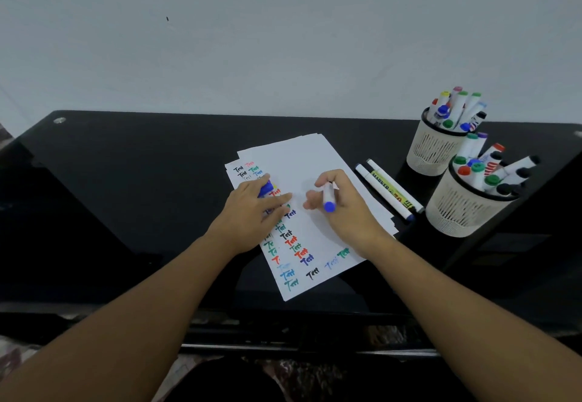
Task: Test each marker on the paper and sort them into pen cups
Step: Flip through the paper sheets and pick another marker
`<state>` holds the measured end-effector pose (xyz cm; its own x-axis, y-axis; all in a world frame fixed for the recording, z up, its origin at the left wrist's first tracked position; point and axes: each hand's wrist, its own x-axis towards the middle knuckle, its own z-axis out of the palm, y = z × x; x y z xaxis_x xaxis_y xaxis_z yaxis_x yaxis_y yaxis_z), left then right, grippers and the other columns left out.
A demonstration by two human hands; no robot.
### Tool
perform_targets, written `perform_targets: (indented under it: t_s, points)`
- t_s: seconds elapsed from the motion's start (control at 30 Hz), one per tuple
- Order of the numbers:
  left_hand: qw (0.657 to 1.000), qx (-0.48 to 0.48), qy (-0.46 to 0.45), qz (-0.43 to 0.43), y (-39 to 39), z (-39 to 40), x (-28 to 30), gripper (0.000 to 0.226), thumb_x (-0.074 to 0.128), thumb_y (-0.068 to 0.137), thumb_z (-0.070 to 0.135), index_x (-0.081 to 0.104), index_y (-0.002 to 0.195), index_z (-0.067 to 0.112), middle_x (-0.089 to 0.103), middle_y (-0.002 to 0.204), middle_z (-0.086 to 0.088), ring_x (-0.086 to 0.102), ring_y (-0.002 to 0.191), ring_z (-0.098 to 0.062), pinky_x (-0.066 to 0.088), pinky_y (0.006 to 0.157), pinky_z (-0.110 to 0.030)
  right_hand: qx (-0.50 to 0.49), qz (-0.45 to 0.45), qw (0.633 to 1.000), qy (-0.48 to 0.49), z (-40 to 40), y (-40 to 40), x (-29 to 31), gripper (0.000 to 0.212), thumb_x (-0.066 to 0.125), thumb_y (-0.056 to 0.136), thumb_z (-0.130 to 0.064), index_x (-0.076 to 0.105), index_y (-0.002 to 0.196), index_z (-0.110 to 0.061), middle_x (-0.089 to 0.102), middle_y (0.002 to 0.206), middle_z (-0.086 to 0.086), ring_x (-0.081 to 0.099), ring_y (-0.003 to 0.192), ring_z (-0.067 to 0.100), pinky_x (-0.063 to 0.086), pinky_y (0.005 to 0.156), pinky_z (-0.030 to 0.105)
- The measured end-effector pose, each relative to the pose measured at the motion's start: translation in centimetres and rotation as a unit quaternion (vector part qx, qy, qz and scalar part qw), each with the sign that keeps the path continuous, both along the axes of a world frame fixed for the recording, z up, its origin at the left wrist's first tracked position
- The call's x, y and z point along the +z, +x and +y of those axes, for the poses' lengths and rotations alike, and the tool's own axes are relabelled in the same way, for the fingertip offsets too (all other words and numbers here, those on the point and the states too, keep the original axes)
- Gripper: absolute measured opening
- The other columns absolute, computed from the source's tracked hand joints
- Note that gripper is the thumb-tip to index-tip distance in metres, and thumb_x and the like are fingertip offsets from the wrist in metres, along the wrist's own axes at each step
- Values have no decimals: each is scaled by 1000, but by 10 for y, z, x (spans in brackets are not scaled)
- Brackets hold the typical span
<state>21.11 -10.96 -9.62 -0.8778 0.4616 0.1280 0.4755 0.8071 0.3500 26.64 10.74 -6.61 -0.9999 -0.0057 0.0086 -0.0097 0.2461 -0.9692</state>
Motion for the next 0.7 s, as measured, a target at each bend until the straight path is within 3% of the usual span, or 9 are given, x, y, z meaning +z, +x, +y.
perform_targets:
  t_s: [0.03, 0.1, 0.2, 0.33, 0.5, 0.7]
  points:
    - [1000, 3, 0, -1, 0, 1, 1, 45, 43, 102, 54, 49, 146, 45, 25, 166, -1, 21, 150, -20, 19, 123, -43, -9, 19, 1000, -19, 0, 2, 0, 7, 55, 108, -28, 58, 113, -31, 71, 83, -3, 68, 84, 8, 51, 87, 25]
    - [1000, 8, 4, 0, 1, 3, 2, 47, 44, 102, 55, 50, 147, 42, 28, 165, 0, 23, 149, -19, 19, 123, -41, -14, 42, 999, -10, -2, 7, 2, 22, 49, 107, -44, 64, 119, -33, 65, 73, -11, 61, 74, 1, 48, 78, 17]
    - [1000, 20, 4, -5, -1, 2, 2, 50, 45, 101, 56, 49, 148, 40, 31, 164, 2, 23, 149, -18, 18, 121, -39, -15, 27, 999, 28, -7, 12, -1, 26, 51, 106, -46, 71, 113, -32, 62, 68, -27, 59, 69, -7, 45, 70, 13]
    - [1000, 26, -4, -14, -1, 4, 0, 54, 44, 101, 59, 46, 150, 38, 32, 163, 5, 23, 149, -17, 17, 121, -38, -32, 32, 998, 46, -9, 18, -10, 9, 63, 102, -39, 65, 105, -31, 71, 89, -10, 69, 89, 8, 57, 90, 40]
    - [999, 27, -5, -20, -2, 2, 2, 54, 43, 101, 58, 46, 150, 37, 32, 163, 5, 23, 149, -18, 18, 122, -39, -31, 38, 996, 72, -7, 23, -9, 11, 71, 96, -39, 65, 104, -32, 70, 96, -11, 64, 88, 9, 56, 84, 34]
    - [999, 31, 1, -15, -1, 3, 1, 51, 44, 103, 55, 47, 150, 36, 33, 163, 5, 24, 148, -17, 17, 120, -36, -12, 14, 995, 97, -9, 23, -15, 6, 62, 102, -38, 64, 101, -32, 69, 88, -8, 63, 83, 7, 55, 87, 41]
